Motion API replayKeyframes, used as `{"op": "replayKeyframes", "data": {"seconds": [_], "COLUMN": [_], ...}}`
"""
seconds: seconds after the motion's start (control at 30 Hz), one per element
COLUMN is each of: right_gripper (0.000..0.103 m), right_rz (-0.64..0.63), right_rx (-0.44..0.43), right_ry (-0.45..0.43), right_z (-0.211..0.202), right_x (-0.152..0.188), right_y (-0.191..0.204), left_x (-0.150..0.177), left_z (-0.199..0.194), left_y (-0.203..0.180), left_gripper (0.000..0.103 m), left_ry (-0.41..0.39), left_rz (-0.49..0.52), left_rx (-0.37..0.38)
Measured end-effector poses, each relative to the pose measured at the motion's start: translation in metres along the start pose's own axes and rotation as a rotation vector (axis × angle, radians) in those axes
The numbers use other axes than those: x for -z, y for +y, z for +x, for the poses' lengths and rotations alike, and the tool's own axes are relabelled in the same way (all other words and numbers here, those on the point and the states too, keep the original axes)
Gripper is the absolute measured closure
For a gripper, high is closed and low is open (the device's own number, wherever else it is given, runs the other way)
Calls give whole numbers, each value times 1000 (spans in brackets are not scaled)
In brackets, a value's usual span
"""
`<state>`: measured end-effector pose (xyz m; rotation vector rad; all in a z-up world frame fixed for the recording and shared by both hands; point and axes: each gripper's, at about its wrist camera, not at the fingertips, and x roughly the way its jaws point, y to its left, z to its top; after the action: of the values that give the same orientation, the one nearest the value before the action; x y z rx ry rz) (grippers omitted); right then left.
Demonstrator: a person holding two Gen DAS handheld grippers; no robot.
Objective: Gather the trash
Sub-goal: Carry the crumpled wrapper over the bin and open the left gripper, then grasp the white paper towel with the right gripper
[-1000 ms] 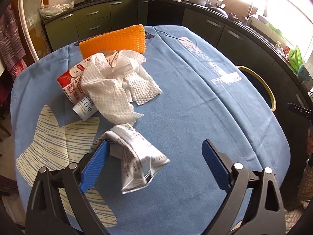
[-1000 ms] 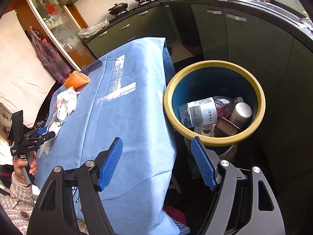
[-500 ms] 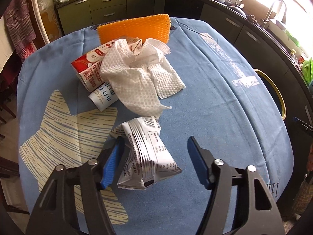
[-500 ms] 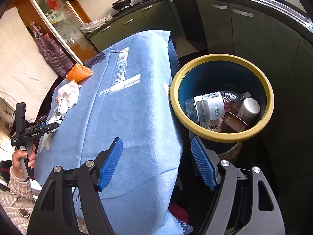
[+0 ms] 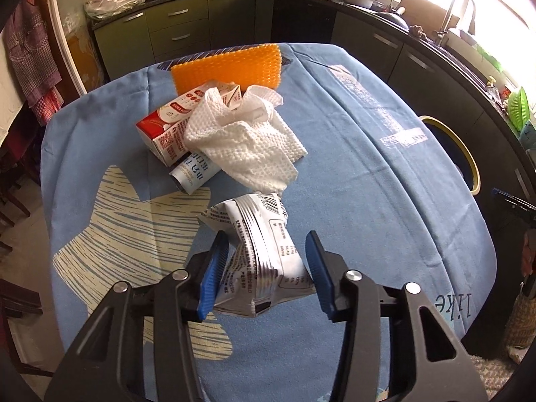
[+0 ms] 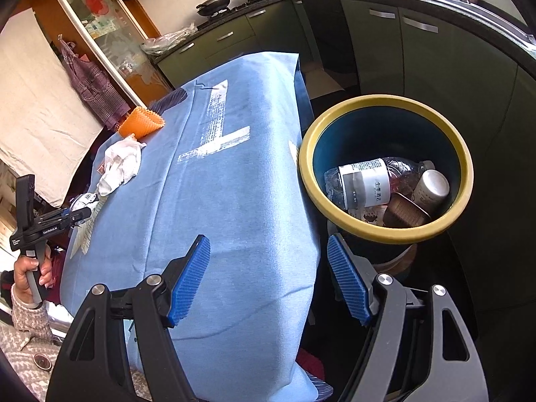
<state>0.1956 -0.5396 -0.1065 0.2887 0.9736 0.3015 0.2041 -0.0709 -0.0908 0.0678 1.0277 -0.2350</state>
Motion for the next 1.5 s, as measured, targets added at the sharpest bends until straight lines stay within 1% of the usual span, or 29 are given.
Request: {"op": "replayKeyframes", "data": {"seconds": [0.13,0.27,0.37,0.5,0.6,0.73,0.87,0.93,0.97,1.0,1.03,1.1,1.13,1.2,1.23,1.3,1.37,1.5], "right_gripper": [31,31,31,31,31,31,31,31,31,31,31,31,30,30,30,30,30,30], "right_rz": [-3,4,23,63,102,166,230,256,267,276,283,291,292,289,285,275,256,179], "right_rx": [-2,1,16,43,67,97,115,123,126,129,131,133,132,125,122,112,99,64], "right_ry": [-2,-20,-47,-82,-99,-120,-136,-138,-139,-140,-142,-147,-150,-154,-153,-151,-145,-116], "right_z": [-1,-10,-21,-40,-54,-71,-83,-88,-90,-91,-93,-97,-99,-100,-100,-97,-93,-81], "right_x": [1,4,9,19,28,44,60,67,70,73,74,77,79,79,79,75,70,55], "right_y": [0,-4,-12,-30,-48,-75,-97,-106,-110,-113,-115,-118,-119,-119,-118,-114,-108,-82], "left_x": [-4,-14,-28,-54,-77,-110,-138,-146,-149,-152,-152,-155,-156,-156,-153,-145,-134,-109], "left_z": [-17,-29,-35,-30,-12,30,80,102,110,118,122,125,122,107,93,67,41,-6], "left_y": [-17,-49,-83,-140,-191,-261,-326,-356,-367,-377,-384,-391,-390,-381,-374,-353,-326,-257], "left_gripper": [57,57,57,57,57,57,56,55,51,43,41,40,40,40,40,38,34,29], "left_ry": [-26,-48,-69,-96,-101,-57,-7,1,3,5,-1,-11,-14,-39,-74,-138,-187,-286], "left_rz": [47,129,210,325,422,510,563,592,604,613,620,615,602,591,597,597,575,489], "left_rx": [24,59,106,195,255,357,411,407,406,402,390,381,395,418,413,408,412,383]}}
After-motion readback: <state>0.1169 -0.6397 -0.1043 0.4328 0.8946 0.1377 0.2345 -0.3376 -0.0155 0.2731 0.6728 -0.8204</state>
